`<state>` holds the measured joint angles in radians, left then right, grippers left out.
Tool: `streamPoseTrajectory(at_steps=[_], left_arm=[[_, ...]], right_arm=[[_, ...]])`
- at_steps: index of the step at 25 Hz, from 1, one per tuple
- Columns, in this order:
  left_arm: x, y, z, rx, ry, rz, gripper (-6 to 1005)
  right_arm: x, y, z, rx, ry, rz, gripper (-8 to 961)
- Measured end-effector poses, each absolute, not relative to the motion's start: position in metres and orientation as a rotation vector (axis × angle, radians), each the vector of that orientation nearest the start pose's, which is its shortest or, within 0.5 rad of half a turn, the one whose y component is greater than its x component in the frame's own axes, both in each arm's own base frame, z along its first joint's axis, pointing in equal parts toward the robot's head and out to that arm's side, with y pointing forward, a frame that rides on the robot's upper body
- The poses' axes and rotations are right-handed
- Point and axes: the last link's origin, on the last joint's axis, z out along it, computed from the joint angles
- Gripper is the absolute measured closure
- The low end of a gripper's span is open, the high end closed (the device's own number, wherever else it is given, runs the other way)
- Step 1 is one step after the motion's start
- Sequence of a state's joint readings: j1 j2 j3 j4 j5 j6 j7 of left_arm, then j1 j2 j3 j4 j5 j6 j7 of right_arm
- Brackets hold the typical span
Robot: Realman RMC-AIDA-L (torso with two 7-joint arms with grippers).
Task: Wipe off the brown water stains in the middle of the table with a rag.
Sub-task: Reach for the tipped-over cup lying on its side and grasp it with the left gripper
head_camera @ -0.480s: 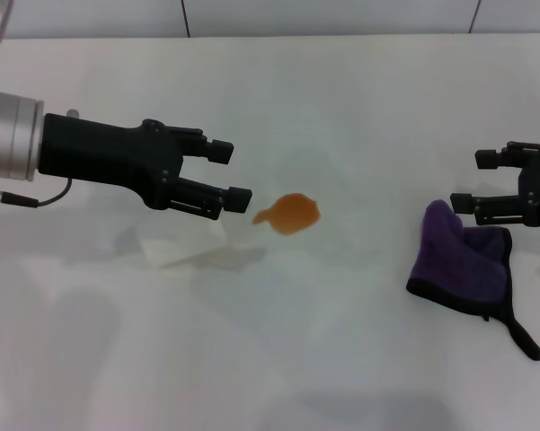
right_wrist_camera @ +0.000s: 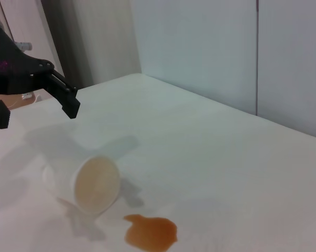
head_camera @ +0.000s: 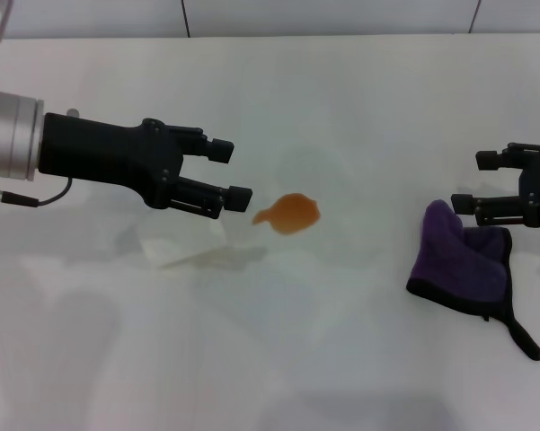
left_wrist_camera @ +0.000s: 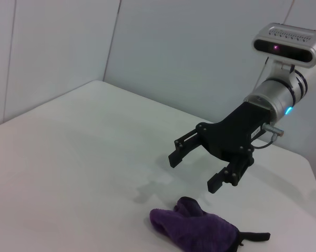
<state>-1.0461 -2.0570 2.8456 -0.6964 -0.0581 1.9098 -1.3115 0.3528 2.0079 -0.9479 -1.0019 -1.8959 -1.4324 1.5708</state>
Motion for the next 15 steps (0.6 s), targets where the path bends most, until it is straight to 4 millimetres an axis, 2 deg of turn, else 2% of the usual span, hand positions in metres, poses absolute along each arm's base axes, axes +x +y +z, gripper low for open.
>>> streamPoseTrajectory(at_steps=[15], left_arm=[[-0.2066,0.3614,0.0278,-3.018,-0.629,-0.515,139]], right_arm=[[0.2771,0.3334,0.0539,-2.610,0.566,0.417,128]])
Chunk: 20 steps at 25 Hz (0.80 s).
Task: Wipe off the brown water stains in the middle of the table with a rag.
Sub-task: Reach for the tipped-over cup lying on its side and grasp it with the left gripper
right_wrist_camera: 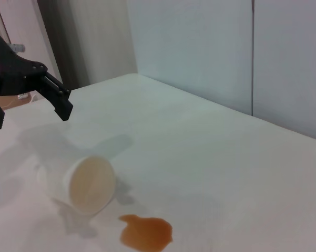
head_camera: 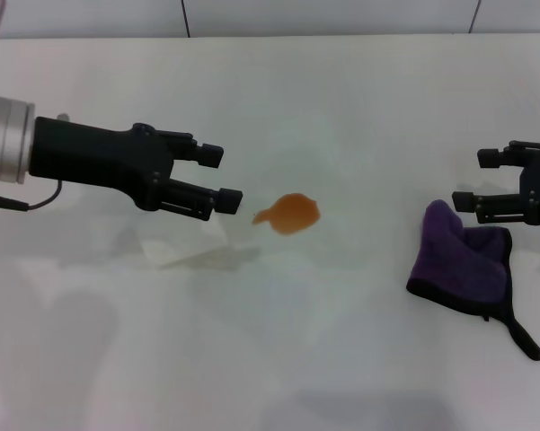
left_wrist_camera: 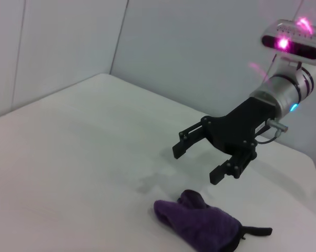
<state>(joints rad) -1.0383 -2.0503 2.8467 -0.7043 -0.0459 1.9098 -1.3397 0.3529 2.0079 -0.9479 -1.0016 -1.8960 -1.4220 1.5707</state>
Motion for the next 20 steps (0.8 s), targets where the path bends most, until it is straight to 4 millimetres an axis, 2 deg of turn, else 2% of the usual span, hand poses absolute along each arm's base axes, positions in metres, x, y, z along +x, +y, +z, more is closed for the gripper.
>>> streamPoseTrajectory(at_steps=[6,12,20], left_arm=[[-0.212,0.362,0.034,-3.017,-0.687,-0.455,143],[-0.214,0.370,0.050,-3.009,-0.754,-0.313,146],[-0.210,0.378,0.061,-3.048,-0.795,-0.039,150]], right_arm=[[0.278,0.334,0.054,-2.607,0.566,0.415,128],[0.278,0.334,0.055,-2.602,0.565,0.413,128],[0.277,0.335,0.055,-2.594,0.569,0.427,128]])
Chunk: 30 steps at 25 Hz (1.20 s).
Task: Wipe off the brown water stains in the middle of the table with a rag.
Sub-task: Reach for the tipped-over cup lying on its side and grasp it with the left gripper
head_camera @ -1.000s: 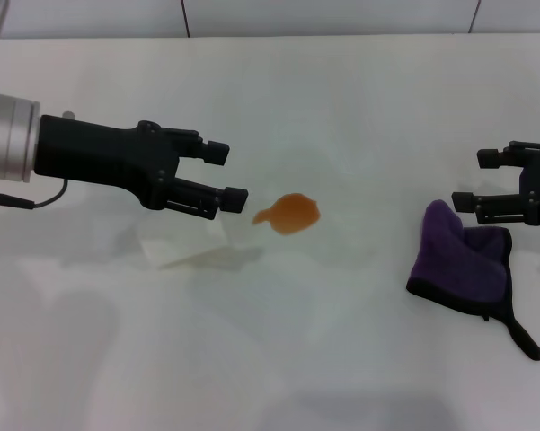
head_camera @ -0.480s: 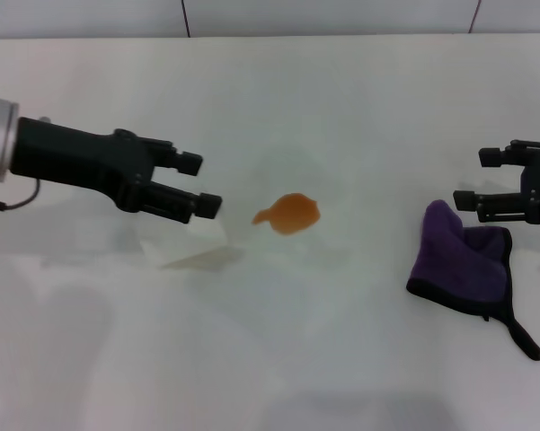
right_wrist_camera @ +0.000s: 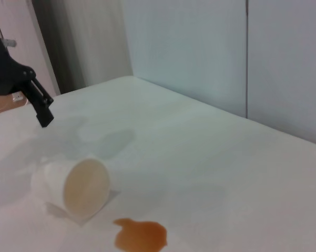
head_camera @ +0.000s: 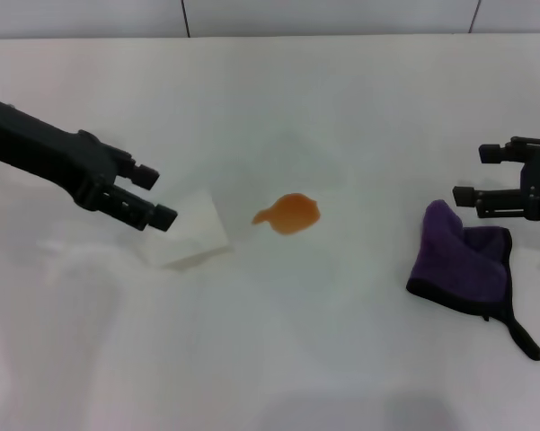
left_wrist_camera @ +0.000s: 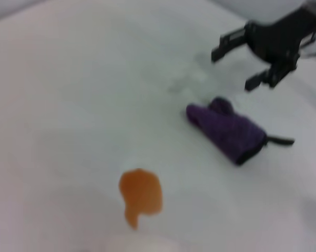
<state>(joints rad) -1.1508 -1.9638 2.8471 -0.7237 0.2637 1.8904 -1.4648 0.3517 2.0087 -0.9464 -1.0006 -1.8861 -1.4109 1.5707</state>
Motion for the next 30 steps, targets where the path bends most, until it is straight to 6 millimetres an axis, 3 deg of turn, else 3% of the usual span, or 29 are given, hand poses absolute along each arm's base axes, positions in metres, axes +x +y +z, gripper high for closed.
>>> streamPoseTrajectory(at_steps=[16,30], left_arm=[[-0.207,0.394,0.062,-3.008,-0.741,0.214,159],[-0.197,0.398,0.036,-3.065,-0.647,0.340,167]], right_arm=[[0.277,0.337,0.056,-2.568,0.574,0.445,128],[0.278,0.337,0.057,-2.555,0.580,0.456,127]])
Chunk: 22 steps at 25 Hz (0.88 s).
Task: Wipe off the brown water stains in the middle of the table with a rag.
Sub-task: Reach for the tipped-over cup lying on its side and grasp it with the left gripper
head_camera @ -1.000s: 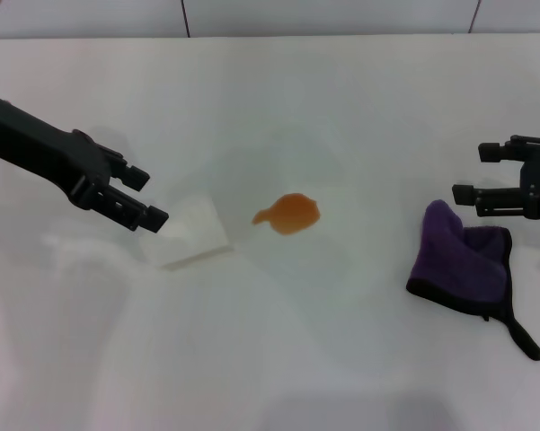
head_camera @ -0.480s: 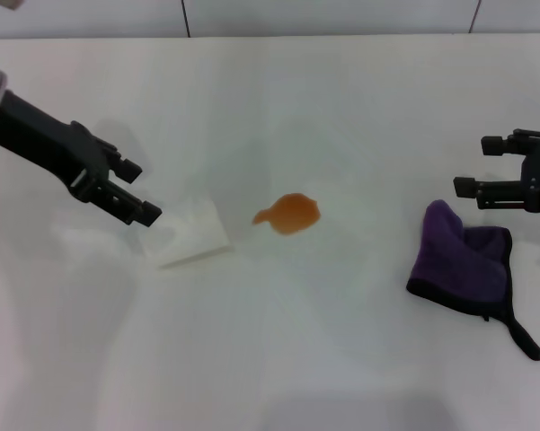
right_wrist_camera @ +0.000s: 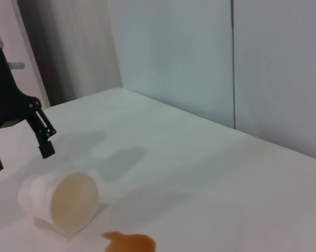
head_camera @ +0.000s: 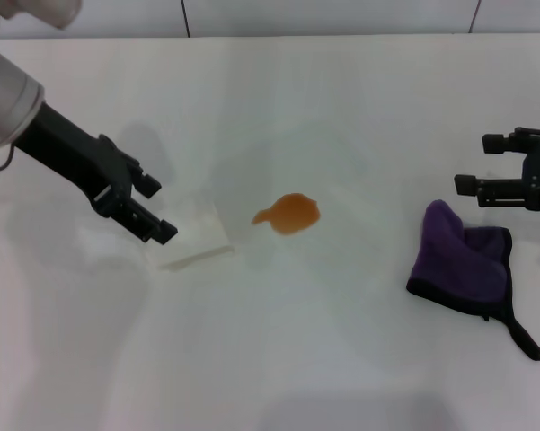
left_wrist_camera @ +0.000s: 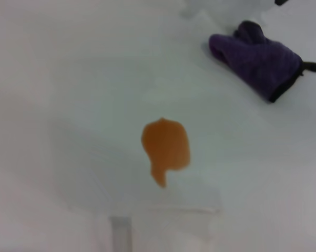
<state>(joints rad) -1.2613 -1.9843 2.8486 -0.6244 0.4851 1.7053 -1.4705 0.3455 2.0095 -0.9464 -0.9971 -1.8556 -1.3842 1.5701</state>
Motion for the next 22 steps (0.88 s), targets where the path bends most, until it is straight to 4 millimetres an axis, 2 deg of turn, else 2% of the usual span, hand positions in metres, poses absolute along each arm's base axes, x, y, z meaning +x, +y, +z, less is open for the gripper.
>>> streamPoseTrajectory(at_steps=[13,22], left_arm=[[-0.203,0.400,0.041,-3.024,-0.686,0.339,175],[-0.210,0.402,0.038,-2.985,-0.680,0.424,180]], right_arm=[[0.279,0.336,0.058,-2.552,0.573,0.451,127],[0.278,0.337,0.059,-2.550,0.568,0.452,127]])
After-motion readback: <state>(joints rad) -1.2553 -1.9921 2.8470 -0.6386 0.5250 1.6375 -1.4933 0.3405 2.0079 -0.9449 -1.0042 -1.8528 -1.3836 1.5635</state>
